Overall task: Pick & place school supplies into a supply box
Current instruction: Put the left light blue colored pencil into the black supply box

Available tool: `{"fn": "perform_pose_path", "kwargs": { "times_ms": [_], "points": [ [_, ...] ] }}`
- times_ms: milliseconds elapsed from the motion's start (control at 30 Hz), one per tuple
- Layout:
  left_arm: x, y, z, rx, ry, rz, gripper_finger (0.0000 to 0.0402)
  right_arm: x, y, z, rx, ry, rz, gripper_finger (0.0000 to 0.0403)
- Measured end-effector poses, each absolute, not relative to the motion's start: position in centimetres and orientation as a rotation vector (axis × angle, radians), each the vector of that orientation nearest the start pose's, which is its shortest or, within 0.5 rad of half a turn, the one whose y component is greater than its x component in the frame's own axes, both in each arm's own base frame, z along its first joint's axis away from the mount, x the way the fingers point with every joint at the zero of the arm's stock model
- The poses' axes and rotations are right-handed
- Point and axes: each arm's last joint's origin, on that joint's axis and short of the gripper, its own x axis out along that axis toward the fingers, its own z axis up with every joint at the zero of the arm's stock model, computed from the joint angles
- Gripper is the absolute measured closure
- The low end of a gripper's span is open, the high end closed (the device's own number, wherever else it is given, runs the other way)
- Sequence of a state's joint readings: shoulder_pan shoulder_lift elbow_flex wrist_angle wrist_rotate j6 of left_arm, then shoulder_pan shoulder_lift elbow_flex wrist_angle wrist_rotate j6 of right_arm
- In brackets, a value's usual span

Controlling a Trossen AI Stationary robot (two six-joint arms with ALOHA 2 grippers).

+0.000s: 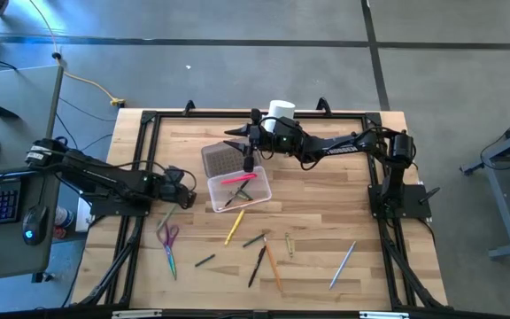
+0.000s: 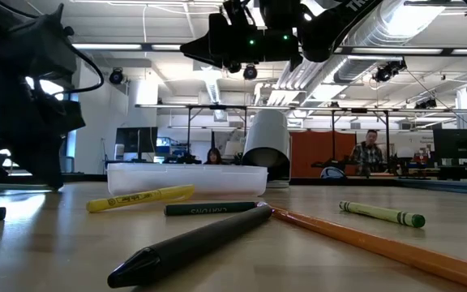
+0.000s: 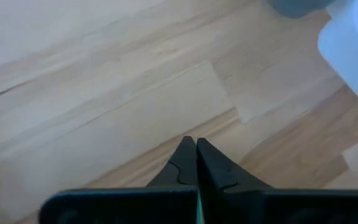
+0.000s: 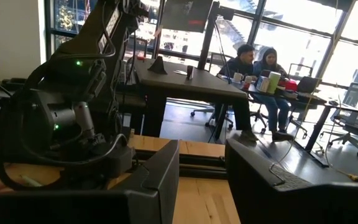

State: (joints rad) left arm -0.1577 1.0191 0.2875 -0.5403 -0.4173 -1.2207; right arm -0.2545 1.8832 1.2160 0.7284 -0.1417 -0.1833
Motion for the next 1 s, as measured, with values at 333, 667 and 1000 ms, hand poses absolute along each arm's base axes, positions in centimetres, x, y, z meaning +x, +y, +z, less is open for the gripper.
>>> {"fn": "perform_pose_path", "kwargs": {
  "times_ms": [333,667,1000],
  "points": [
    [13.7,-0.9,12.1,-0.662,0.843,0.874,0.0344,41.4,-9.9,25.2,-0.224,-0.021,0.037,0.0289],
    [14.2,-0.8,12.4,-0.648,0.763,0.866,0.0363,41.8,-7.5,24.9,-0.335,-0.027,0.236,0.0289],
    [14.5,-0.9,12.5,-0.639,0.745,0.838,0.0360,41.9,-7.0,24.9,-0.332,-0.026,0.230,0.0289]
  ]
}}
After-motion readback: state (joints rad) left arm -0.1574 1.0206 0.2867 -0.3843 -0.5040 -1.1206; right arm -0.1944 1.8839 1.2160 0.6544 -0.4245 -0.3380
